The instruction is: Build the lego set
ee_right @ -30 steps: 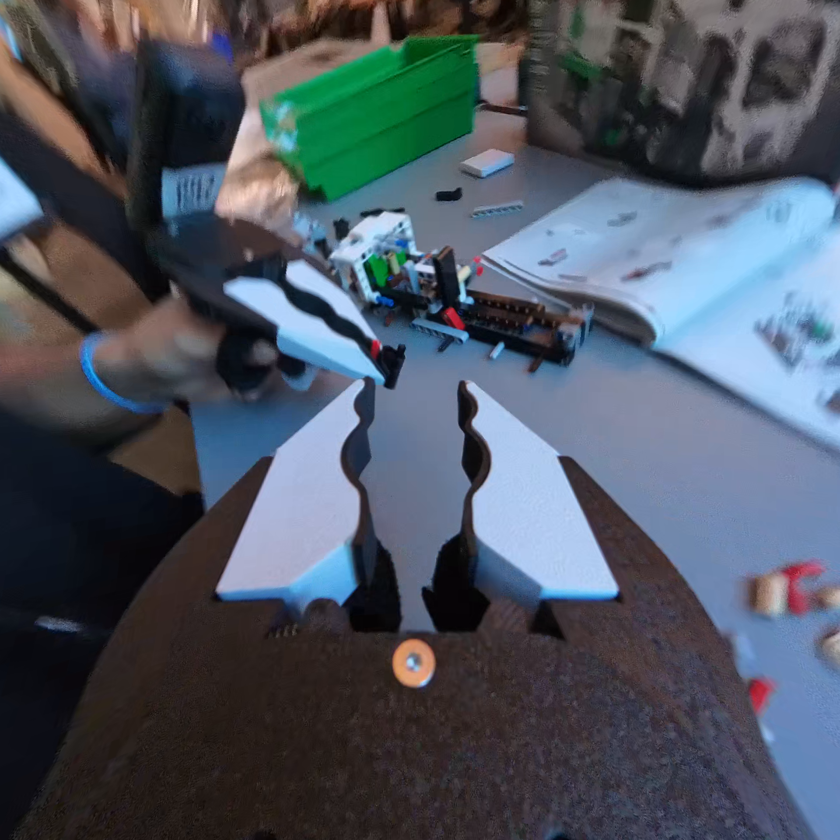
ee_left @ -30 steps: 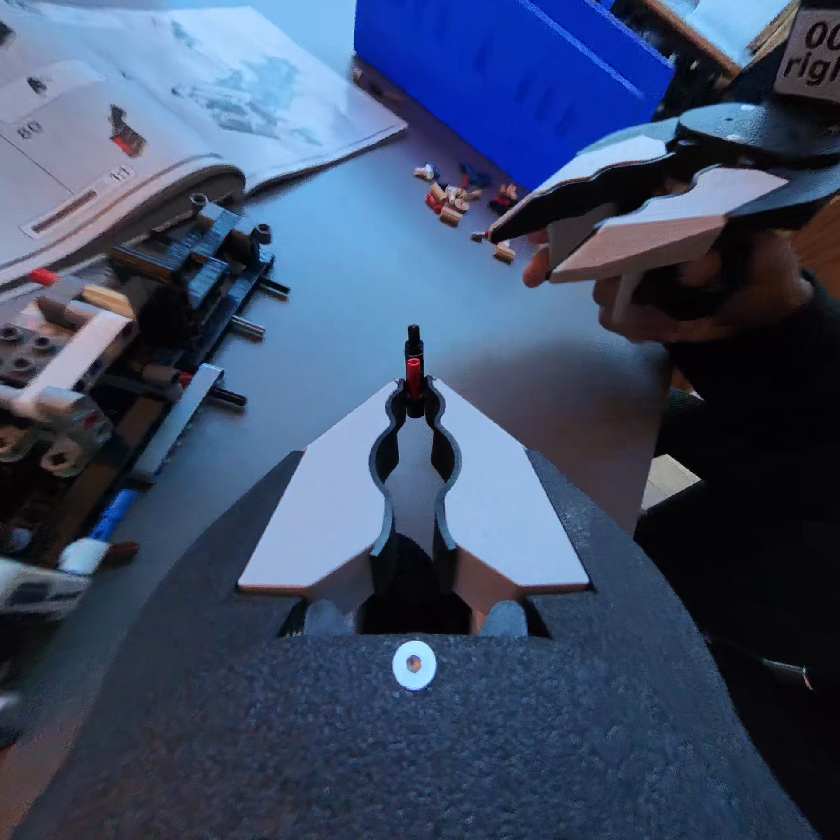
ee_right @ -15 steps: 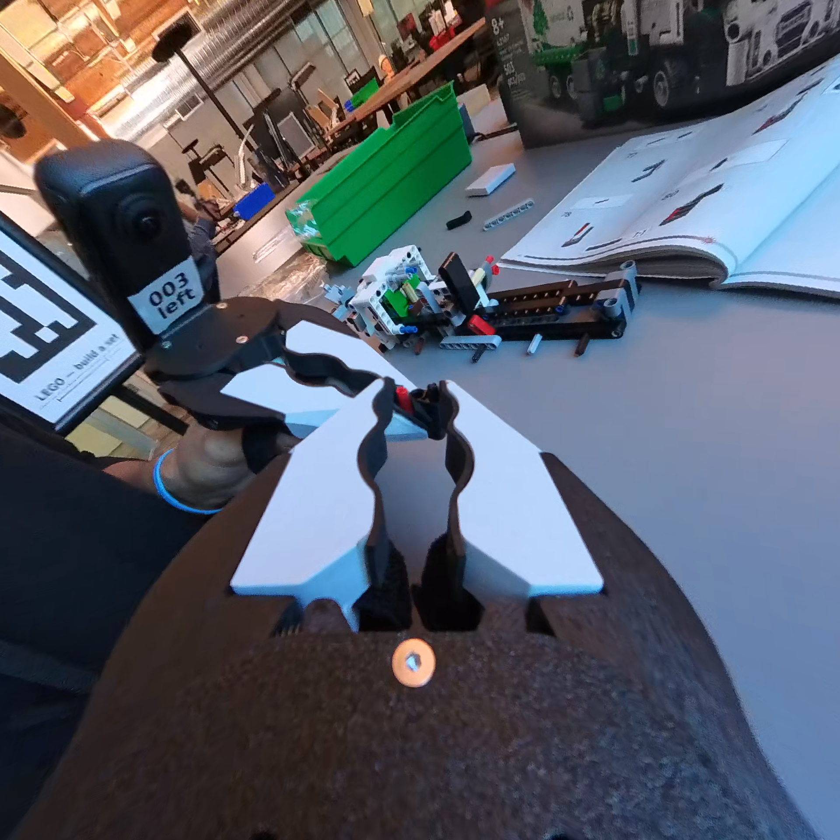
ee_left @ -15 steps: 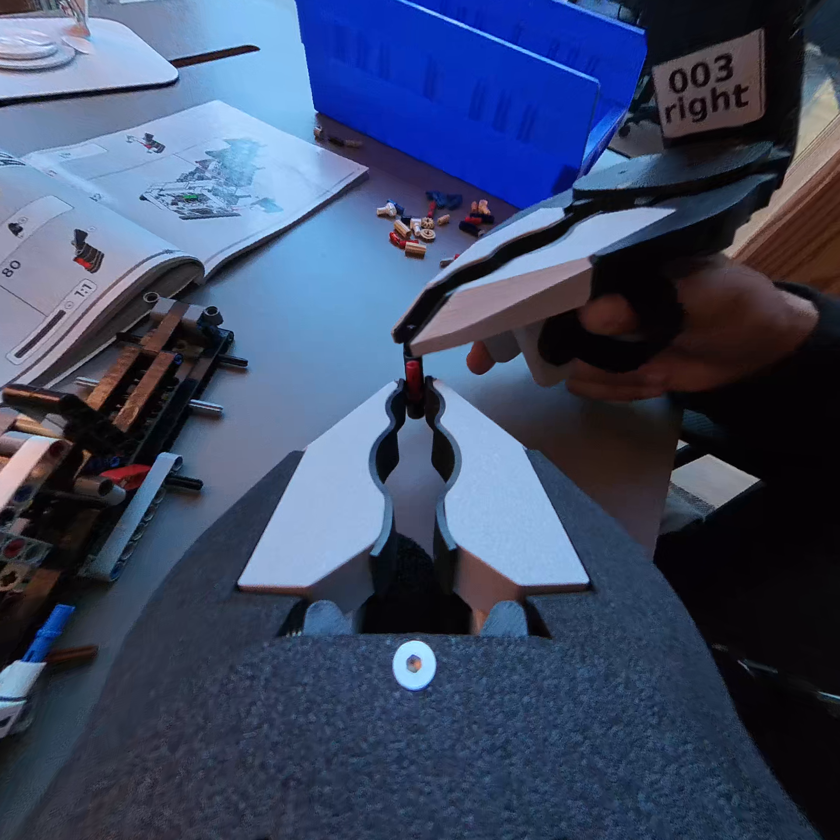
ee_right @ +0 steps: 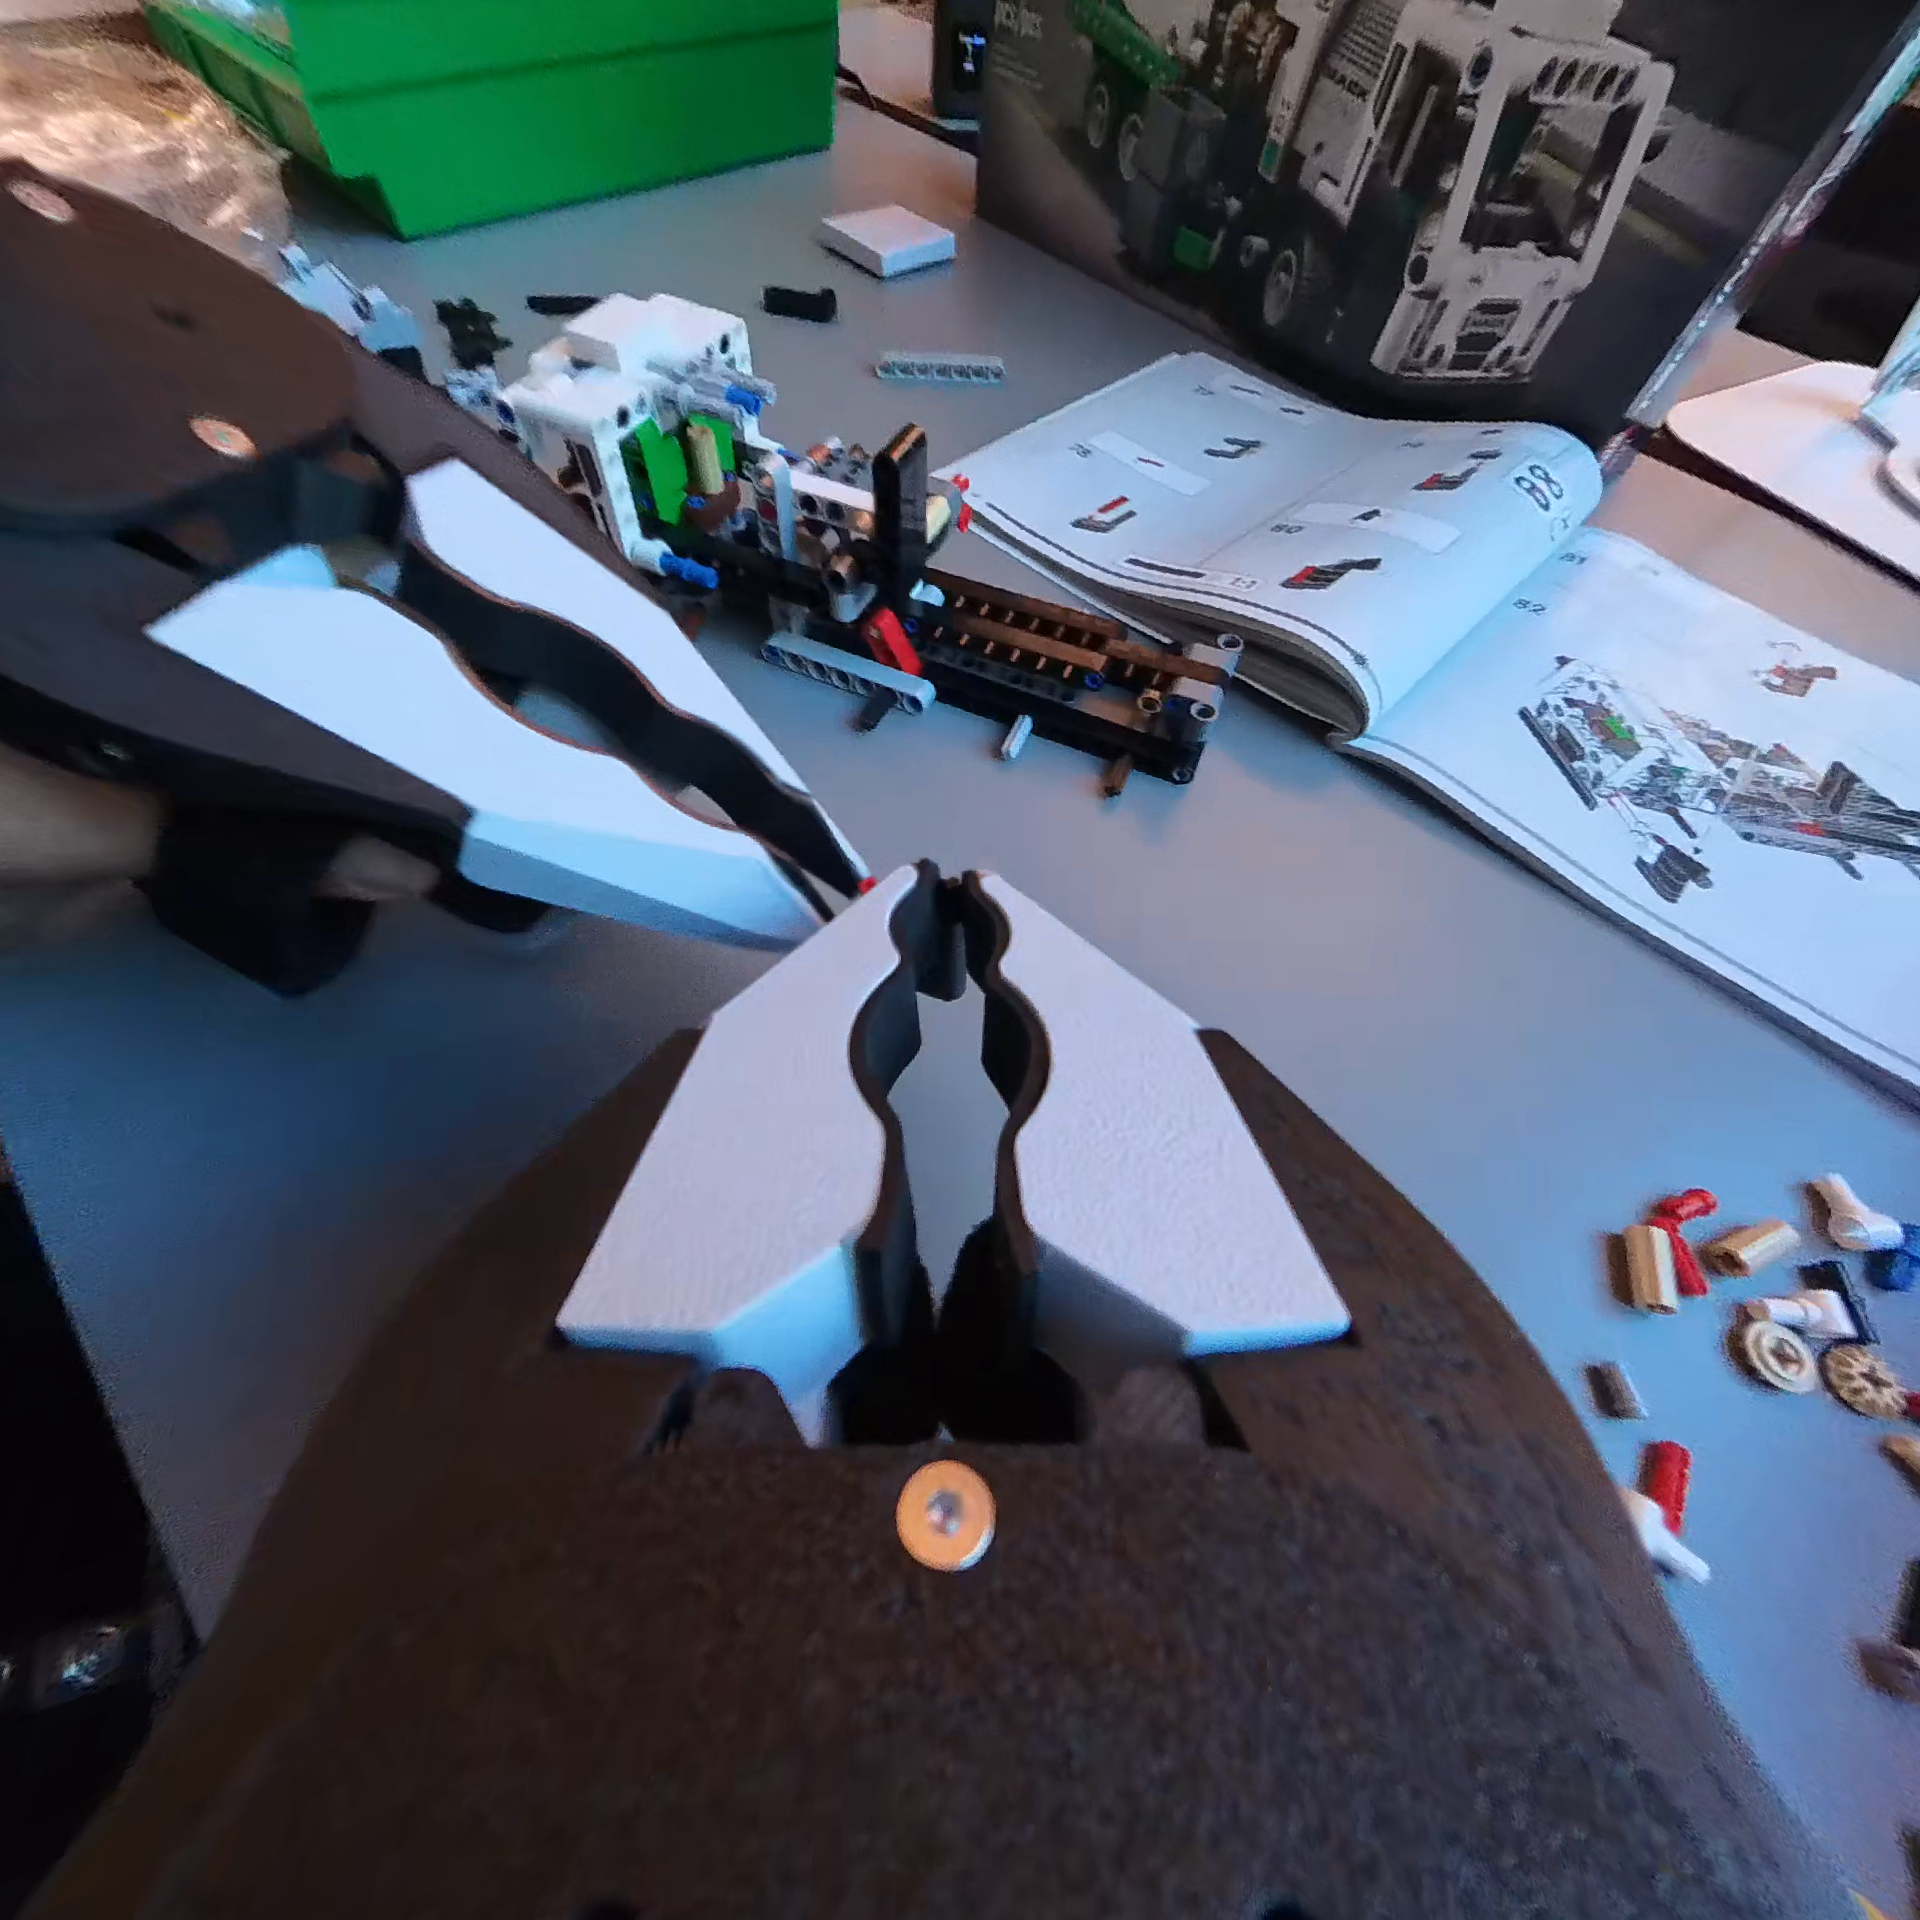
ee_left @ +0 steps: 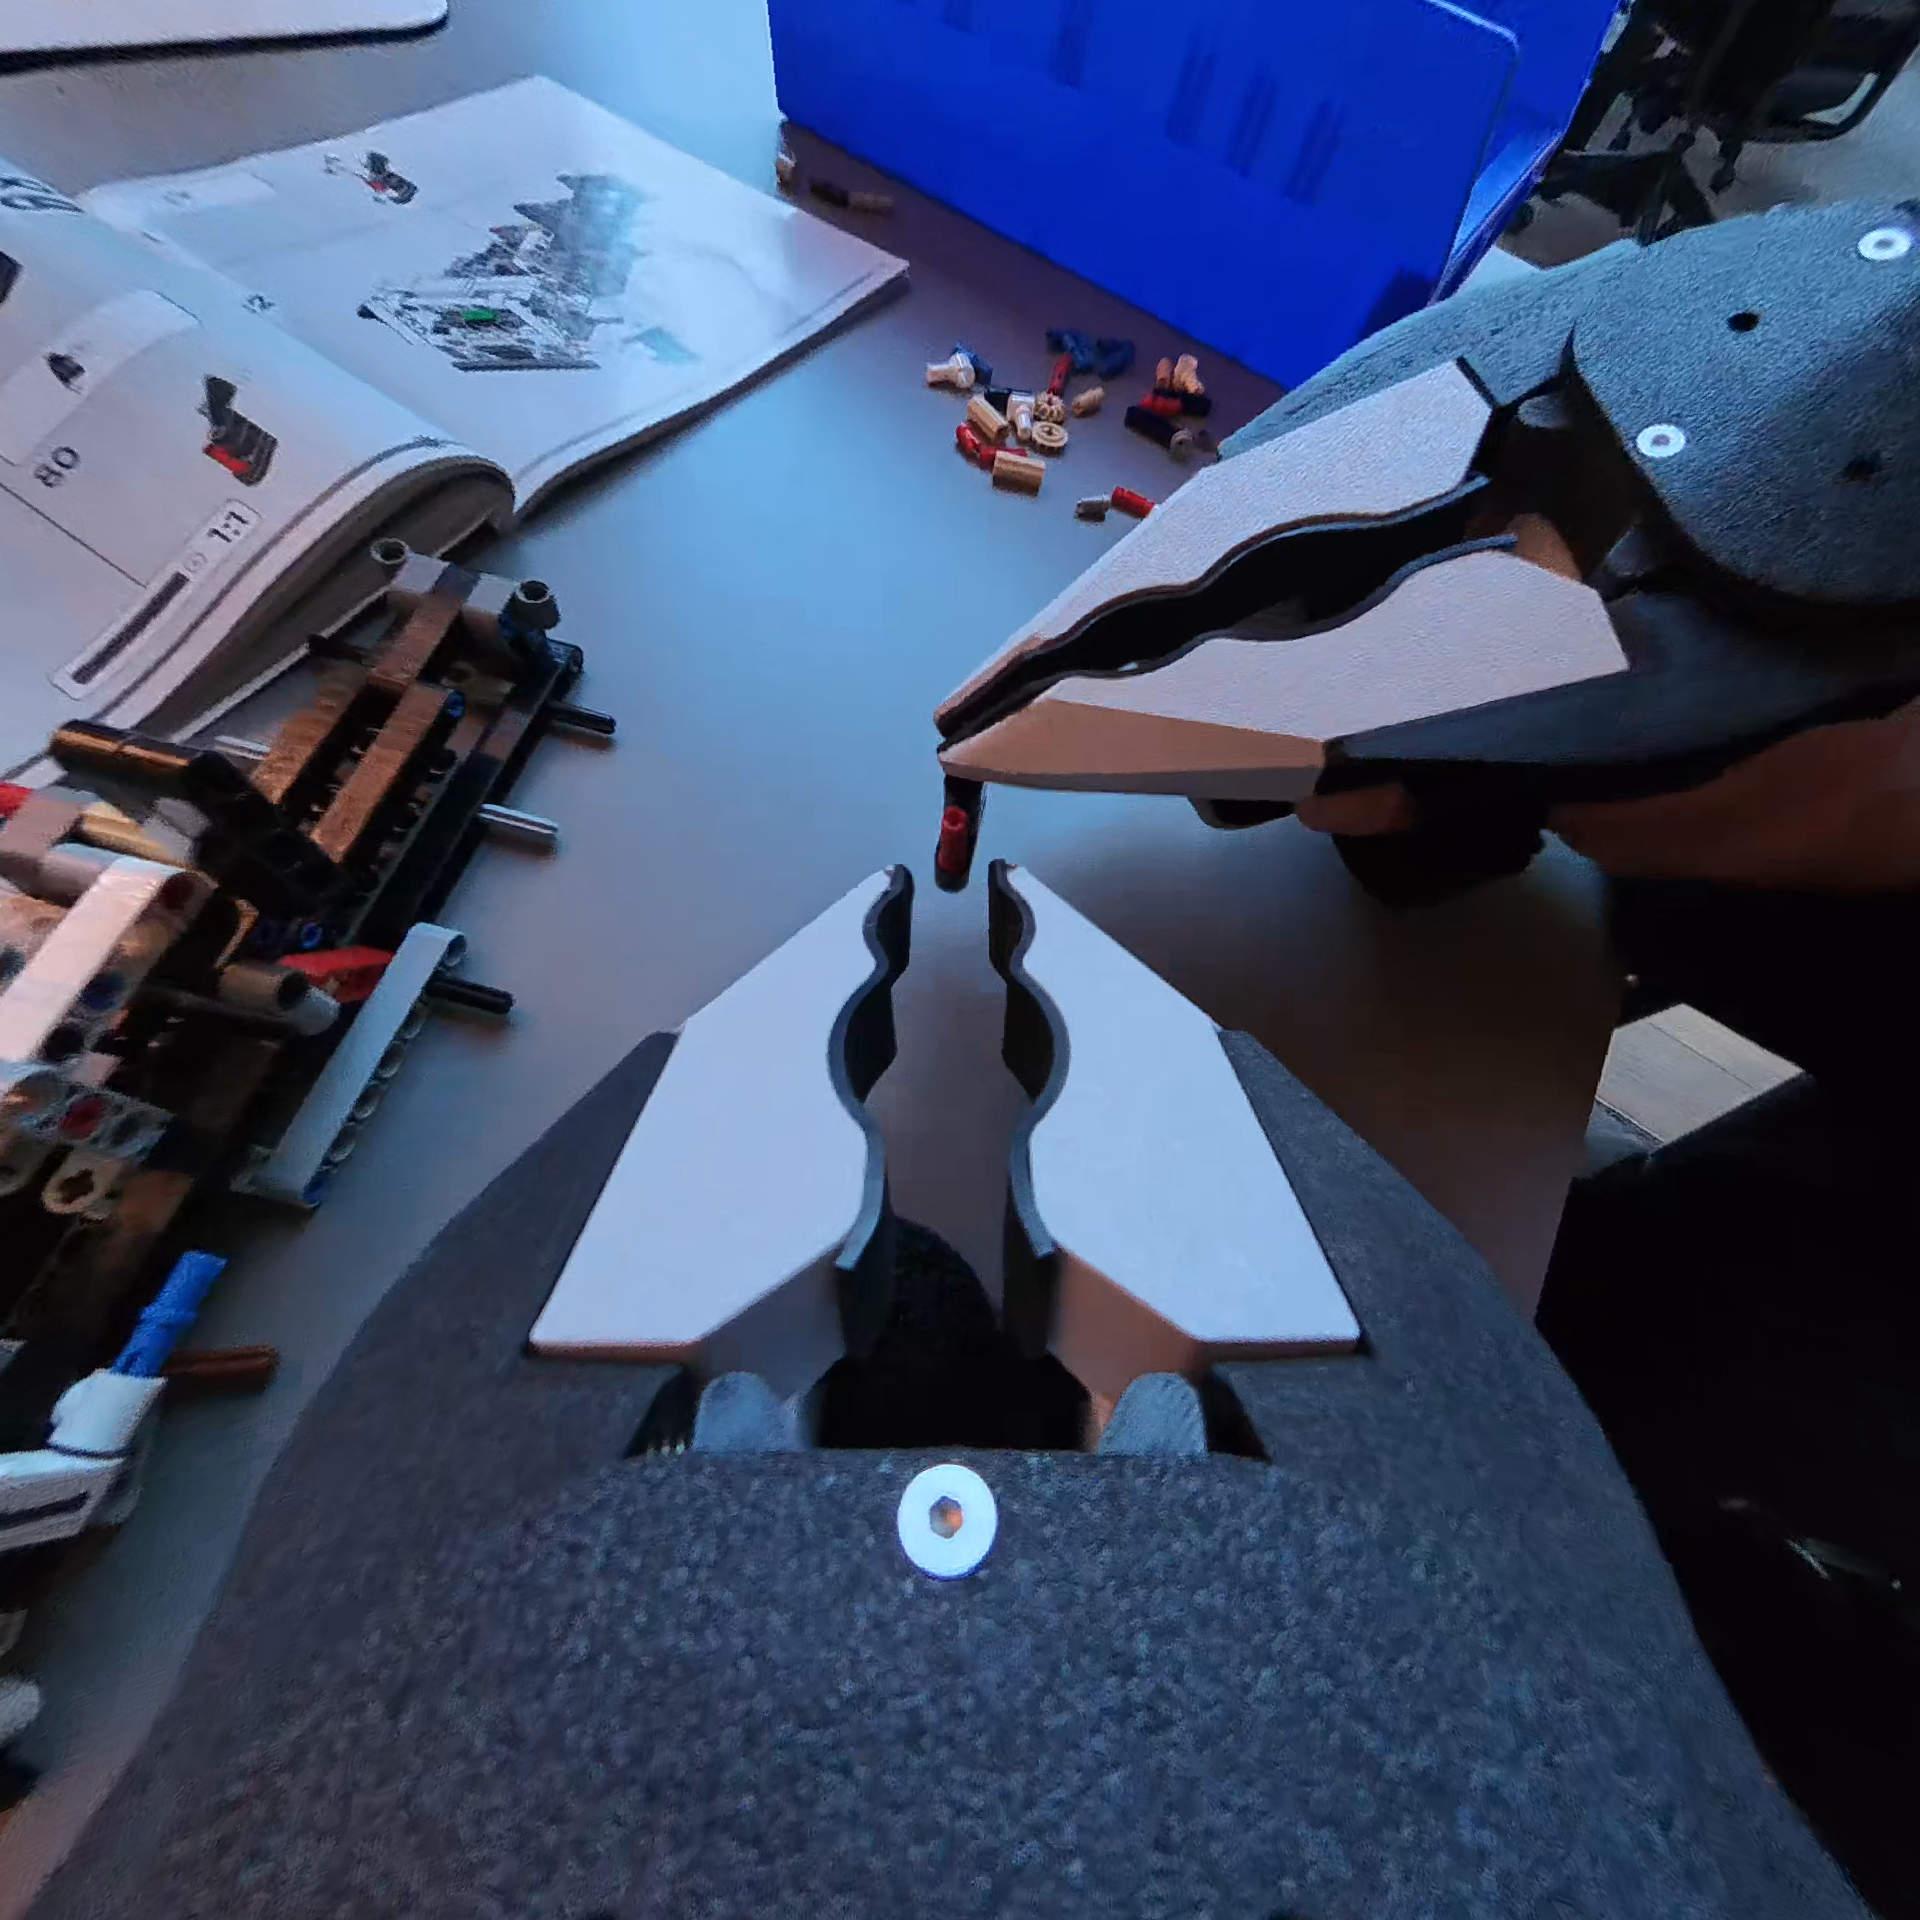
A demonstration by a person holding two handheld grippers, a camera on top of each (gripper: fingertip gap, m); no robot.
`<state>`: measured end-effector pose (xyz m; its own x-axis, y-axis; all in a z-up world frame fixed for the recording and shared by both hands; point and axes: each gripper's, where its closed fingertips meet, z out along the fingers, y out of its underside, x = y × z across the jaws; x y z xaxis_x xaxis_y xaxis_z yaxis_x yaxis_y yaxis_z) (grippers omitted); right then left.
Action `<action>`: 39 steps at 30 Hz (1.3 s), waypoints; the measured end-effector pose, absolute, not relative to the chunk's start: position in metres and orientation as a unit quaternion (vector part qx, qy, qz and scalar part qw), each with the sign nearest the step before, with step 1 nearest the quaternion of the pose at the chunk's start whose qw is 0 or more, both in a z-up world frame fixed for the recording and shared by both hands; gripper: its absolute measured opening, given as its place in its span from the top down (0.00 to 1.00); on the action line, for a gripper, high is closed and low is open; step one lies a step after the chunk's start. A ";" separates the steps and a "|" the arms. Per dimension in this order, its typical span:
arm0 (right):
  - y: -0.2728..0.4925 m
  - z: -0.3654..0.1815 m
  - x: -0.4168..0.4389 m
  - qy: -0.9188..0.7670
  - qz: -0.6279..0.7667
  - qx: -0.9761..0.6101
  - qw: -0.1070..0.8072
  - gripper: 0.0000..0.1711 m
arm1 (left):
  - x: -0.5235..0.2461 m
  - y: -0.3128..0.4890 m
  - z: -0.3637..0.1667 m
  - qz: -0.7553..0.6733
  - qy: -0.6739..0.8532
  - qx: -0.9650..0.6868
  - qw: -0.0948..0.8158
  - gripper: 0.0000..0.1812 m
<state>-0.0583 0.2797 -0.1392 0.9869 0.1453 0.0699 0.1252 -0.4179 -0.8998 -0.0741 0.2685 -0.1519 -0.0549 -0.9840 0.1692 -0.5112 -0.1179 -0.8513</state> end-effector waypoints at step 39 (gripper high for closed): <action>0.243 -0.115 -0.038 -0.008 0.055 -0.797 0.602 0.88 | -0.347 0.520 -0.143 -0.166 0.521 -0.761 0.348 0.87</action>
